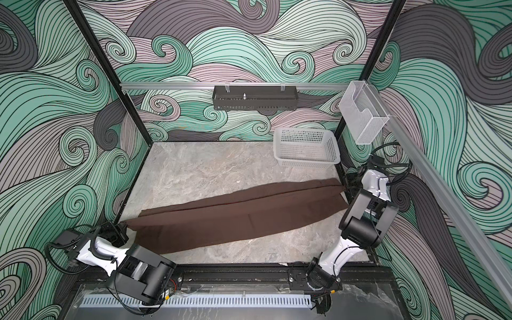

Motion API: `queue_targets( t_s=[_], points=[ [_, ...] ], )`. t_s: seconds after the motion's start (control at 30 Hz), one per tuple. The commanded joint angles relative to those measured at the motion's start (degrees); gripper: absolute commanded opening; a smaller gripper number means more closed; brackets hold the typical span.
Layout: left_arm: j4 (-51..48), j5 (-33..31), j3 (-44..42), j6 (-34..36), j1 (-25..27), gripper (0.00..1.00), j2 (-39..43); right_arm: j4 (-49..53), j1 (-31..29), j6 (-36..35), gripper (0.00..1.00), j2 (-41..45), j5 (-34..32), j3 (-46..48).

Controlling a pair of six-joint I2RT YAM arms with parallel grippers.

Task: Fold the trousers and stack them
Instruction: 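Lower the folded leg onto the nearer leg with both grippers, aligning edges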

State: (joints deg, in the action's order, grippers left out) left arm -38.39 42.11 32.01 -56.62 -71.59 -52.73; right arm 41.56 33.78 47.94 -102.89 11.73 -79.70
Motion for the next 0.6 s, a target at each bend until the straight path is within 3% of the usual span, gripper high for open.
queue_targets(
  t_s=[0.0, 0.17, 0.57],
  points=[
    [-0.48, 1.47, 2.05, -0.77, -0.48, 0.00, -0.98, 0.36, 0.71, -0.42, 0.00, -0.35, -1.50, -1.88],
    [-5.59, 1.51, 6.09, 0.84, 0.84, 0.00, -2.19, 0.89, 0.49, -0.30, 0.00, 3.10, -0.48, -0.70],
    [-13.82, -10.91, -1.55, 6.62, -3.00, 0.00, 1.77, 0.85, 1.55, -4.89, 0.00, 2.14, -9.69, 8.36]
  ],
)
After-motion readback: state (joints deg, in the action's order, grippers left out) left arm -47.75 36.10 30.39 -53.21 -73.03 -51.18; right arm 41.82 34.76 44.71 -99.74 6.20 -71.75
